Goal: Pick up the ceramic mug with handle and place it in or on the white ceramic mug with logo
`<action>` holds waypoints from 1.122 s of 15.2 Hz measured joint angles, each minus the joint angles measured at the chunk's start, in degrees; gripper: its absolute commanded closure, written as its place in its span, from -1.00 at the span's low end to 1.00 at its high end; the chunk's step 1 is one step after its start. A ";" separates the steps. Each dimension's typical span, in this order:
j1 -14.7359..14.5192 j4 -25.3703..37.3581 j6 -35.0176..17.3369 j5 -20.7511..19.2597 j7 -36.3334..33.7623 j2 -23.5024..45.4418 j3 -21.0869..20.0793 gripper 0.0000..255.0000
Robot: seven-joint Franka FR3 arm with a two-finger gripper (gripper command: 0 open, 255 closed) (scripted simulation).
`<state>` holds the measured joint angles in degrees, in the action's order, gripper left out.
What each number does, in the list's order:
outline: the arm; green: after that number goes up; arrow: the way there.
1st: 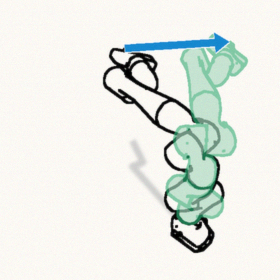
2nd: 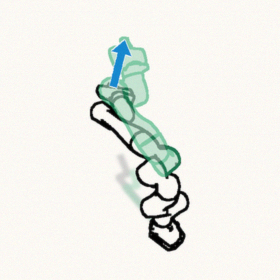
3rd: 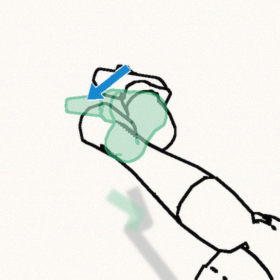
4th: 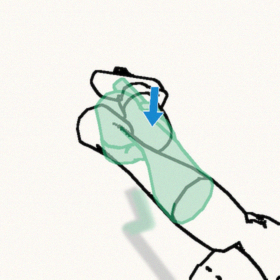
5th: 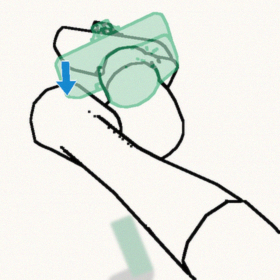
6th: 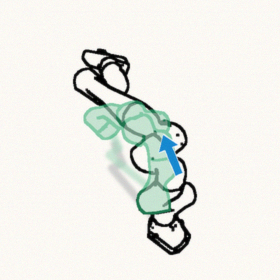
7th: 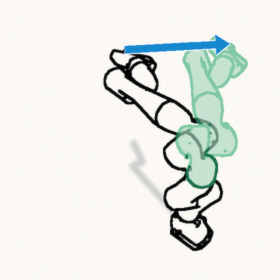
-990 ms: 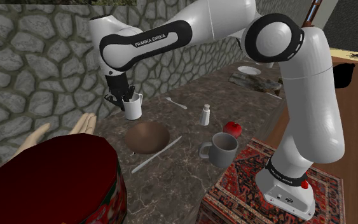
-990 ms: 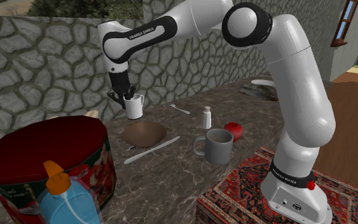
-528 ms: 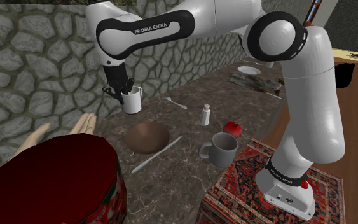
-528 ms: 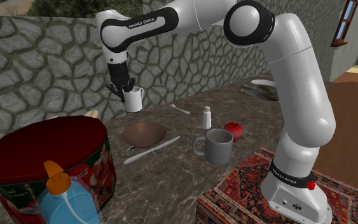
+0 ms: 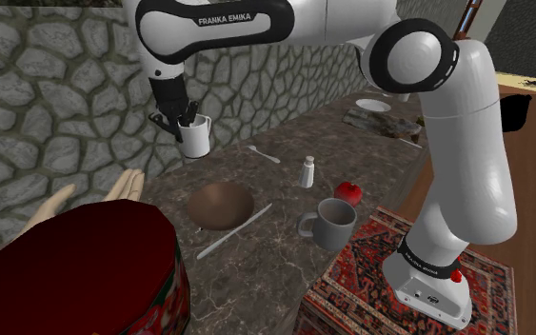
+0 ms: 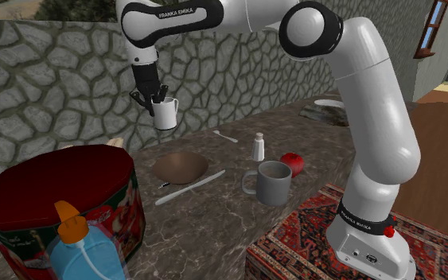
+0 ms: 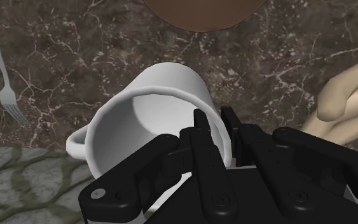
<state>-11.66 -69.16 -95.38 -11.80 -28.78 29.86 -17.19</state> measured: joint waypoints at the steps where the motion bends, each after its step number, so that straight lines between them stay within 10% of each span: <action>1: -0.18 1.01 0.92 -0.01 -0.01 0.09 -0.03 1.00; 7: -0.37 3.72 4.25 0.17 0.31 -0.56 -0.15 1.00; 17: 4.23 -31.90 -5.47 7.69 1.14 -27.60 -1.68 1.00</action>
<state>-7.43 -101.06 -100.86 -4.11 -27.63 2.26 -18.86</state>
